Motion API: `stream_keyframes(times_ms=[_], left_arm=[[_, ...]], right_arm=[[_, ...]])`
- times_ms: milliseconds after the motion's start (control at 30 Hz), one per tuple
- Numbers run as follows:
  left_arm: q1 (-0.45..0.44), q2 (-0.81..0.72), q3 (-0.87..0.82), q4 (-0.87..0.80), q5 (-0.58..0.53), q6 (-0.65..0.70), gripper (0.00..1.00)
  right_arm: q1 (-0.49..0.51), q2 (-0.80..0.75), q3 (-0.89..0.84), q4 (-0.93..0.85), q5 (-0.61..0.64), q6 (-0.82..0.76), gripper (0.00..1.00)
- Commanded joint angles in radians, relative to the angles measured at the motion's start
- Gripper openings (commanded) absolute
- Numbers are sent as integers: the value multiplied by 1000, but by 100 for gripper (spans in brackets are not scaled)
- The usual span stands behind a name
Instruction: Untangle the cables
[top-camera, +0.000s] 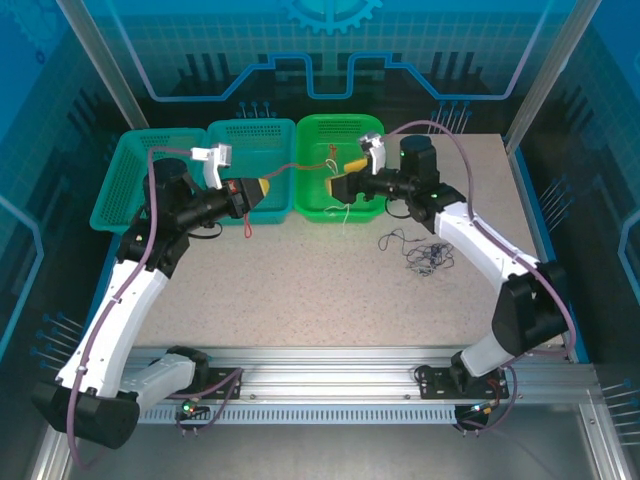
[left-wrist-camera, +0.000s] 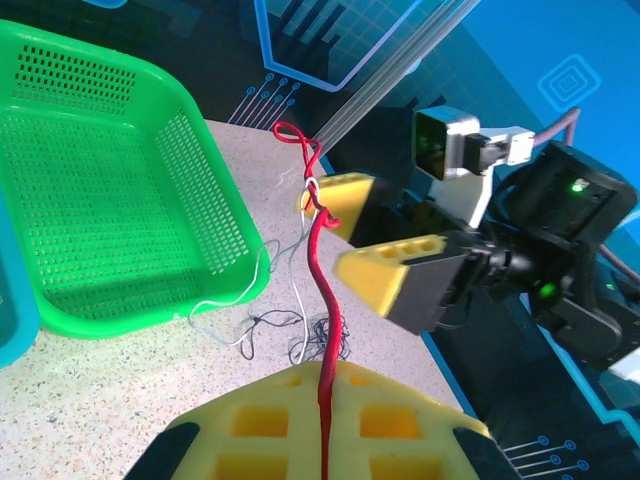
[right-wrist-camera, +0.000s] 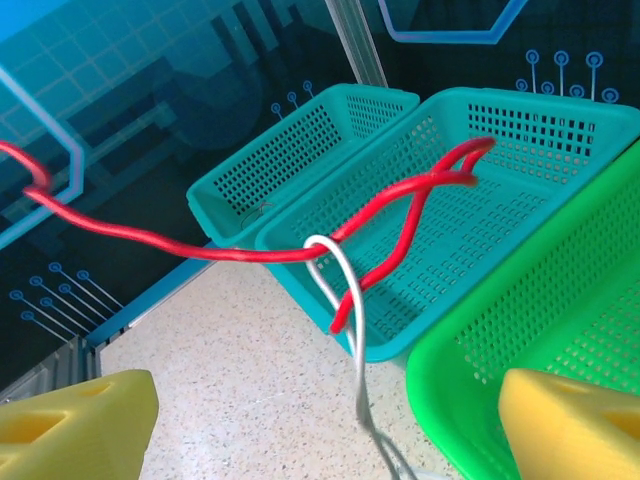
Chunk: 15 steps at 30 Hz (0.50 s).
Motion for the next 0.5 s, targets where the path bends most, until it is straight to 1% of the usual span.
stream_keyframes(times_ms=[0,33,100,133,167,267,467], left_arm=[[-10,-6,32,39,24,-16,0],[-11,-6,32,43,24,-18,0],[-11,-9,34,44,24,-18,0],[-11,-12,35,43,23,-16,0],[-13,-16,35,38,20,-12,0],[-11,-32,40,15,-12,1,0],[18,-73,77,-18,-136,-10,0]], right_arm=[[11,46,-23,172,32,38,83],[11,67,-22,198,39,68,75],[12,103,-14,233,49,118,52],[11,118,-13,244,60,144,38],[11,128,-19,263,63,168,26],[9,137,-35,283,80,202,0],[-25,121,-58,79,244,209,0]])
